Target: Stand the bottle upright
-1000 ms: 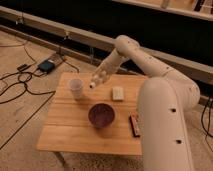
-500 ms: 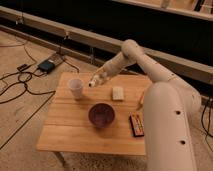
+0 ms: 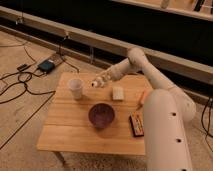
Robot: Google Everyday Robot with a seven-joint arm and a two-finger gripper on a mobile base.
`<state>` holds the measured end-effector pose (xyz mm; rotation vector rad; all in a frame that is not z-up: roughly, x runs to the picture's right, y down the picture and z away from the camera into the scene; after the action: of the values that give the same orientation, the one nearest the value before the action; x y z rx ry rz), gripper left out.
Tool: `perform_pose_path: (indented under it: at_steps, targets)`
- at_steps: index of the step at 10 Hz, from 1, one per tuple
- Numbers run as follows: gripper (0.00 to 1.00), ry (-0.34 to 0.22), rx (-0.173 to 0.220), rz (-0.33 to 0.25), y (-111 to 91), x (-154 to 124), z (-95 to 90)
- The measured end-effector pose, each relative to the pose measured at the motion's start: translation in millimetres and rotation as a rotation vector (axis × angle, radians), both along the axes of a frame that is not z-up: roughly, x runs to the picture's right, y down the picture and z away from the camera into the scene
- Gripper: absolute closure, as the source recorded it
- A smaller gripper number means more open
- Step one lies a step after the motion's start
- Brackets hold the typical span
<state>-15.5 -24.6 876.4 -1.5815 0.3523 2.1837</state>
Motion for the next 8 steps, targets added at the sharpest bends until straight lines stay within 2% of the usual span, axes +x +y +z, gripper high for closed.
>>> perform_pose_path:
  at_steps: [4,8]
  targets:
    - [1.00,-0.065,-0.112,0.094,8,9,11.4]
    - [1.00,-0.117,-0.209,0.156,16,14,19.1]
